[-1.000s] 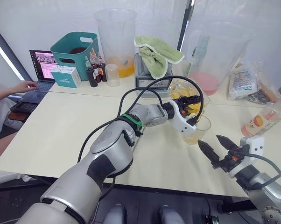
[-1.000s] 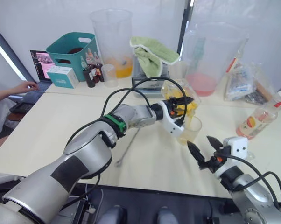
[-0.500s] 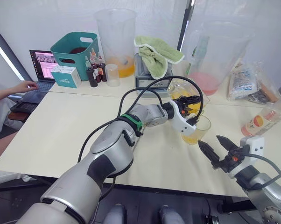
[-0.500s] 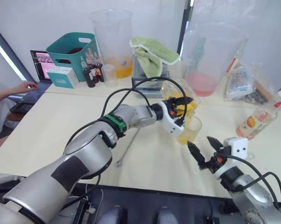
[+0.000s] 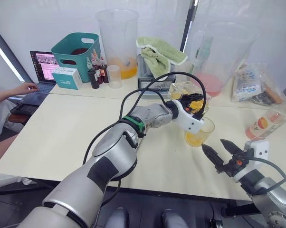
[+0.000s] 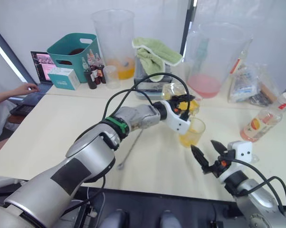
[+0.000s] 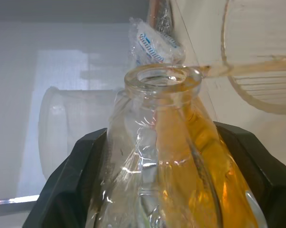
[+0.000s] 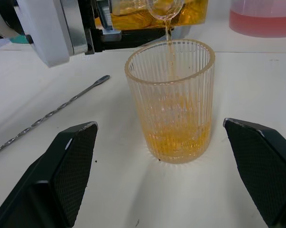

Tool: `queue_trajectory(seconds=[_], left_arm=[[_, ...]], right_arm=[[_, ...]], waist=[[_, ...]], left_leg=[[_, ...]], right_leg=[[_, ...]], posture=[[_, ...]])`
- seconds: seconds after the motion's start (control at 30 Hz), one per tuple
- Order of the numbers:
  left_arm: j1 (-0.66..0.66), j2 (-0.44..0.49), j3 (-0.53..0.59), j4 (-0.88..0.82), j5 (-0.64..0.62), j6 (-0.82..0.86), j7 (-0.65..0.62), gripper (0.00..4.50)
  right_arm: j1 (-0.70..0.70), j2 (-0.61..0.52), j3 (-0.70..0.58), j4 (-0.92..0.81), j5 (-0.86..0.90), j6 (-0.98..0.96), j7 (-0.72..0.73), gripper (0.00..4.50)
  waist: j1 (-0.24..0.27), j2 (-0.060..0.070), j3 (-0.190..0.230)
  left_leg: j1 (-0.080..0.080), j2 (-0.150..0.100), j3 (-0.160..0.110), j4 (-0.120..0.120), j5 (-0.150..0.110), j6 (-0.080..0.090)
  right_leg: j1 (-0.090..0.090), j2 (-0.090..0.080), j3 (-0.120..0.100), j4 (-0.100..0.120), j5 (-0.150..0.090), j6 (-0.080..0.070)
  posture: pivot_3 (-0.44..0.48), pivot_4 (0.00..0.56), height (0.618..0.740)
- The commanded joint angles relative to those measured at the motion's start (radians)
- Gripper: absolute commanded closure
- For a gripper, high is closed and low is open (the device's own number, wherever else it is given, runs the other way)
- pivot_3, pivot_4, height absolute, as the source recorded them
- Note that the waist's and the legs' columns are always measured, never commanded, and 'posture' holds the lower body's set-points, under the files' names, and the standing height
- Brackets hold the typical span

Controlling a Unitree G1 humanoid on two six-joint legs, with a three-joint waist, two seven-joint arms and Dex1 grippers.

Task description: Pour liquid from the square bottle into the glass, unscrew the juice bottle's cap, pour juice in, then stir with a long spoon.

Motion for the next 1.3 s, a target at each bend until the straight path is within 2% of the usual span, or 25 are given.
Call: queue_trajectory(seconds=[0.03,0.4,0.5,0.6,0.77,0.87,1.0,1.17,1.3], left_arm=[[-0.016,-0.004,0.077,-0.042,-0.092,-0.007,-0.061,1.66],[0.007,0.025,0.374,-0.077,-0.417,0.025,-0.422,1.66],[-0.003,0.065,0.483,-0.095,-0.542,0.077,-0.555,1.66],[0.003,0.146,0.611,-0.134,-0.689,0.197,-0.715,1.66],[0.07,0.258,0.7,-0.259,-0.804,0.379,-0.839,1.66],[0.135,0.308,0.722,-0.385,-0.846,0.507,-0.859,1.66],[0.292,0.369,0.756,-0.671,-0.901,0.753,-0.827,1.66],[0.466,0.387,0.783,-1.023,-0.933,1.02,-0.703,1.66],[0.547,0.383,0.812,-1.187,-0.954,1.146,-0.609,1.66]], right_arm=[[-0.01,-0.002,-0.016,-0.029,0.008,-0.008,-0.003,0.0],[-0.069,-0.026,-0.012,0.011,0.008,0.002,0.019,0.0],[-0.095,-0.049,-0.02,0.039,0.013,0.004,0.044,0.0],[-0.126,-0.086,-0.031,0.066,0.024,0.002,0.086,0.0],[-0.141,-0.134,-0.045,0.086,0.044,-0.009,0.176,0.0],[-0.151,-0.161,-0.05,0.103,0.054,-0.014,0.232,0.0],[-0.194,-0.223,-0.031,0.134,0.077,-0.007,0.353,0.0],[-0.267,-0.283,0.015,0.175,0.09,0.011,0.471,0.0],[-0.311,-0.314,0.042,0.203,0.094,0.019,0.54,0.0]], waist=[[0.0,0.0,0.0],[-0.002,0.0,0.0],[-0.007,0.0,0.0],[-0.014,0.0,0.0],[-0.027,0.001,0.0],[-0.028,0.001,0.0],[-0.029,0.001,0.0],[-0.027,0.0,0.0],[-0.014,0.0,0.0]], left_leg=[[0.0,0.0,0.0,0.0,0.0,0.0],[0.001,0.0,0.0,0.001,0.0,0.001],[0.001,0.0,0.0,0.001,0.001,0.001],[0.002,0.0,0.0,0.001,0.001,0.002],[0.002,0.0,-0.002,0.001,0.002,0.002],[0.002,0.0,-0.003,0.002,0.002,0.002],[0.001,0.0,-0.006,0.004,0.002,0.002],[0.0,0.001,-0.011,0.006,0.002,0.002],[-0.002,0.0,-0.014,0.01,0.002,0.002]], right_leg=[[0.0,0.0,0.0,0.0,0.0,0.0],[0.0,0.0,0.0,0.004,0.0,0.0],[0.0,0.0,0.0,0.005,0.0,0.0],[0.0,0.0,0.0,0.007,0.0,0.0],[-0.001,0.0,-0.001,0.011,0.0,0.0],[-0.001,0.0,-0.002,0.013,0.0,0.0],[-0.001,0.0,-0.003,0.014,0.0,0.0],[-0.001,0.001,-0.007,0.015,0.0,0.0],[-0.001,0.0,-0.009,0.015,0.0,0.0]], posture=[[0.0,0.15,0.74],[0.0,0.15,0.74],[0.0,0.15,0.74],[0.0,0.15,0.74],[0.0,0.15,0.74],[0.0,0.15,0.74],[0.0,0.15,0.74],[0.0,0.15,0.74],[0.0,0.15,0.74]])
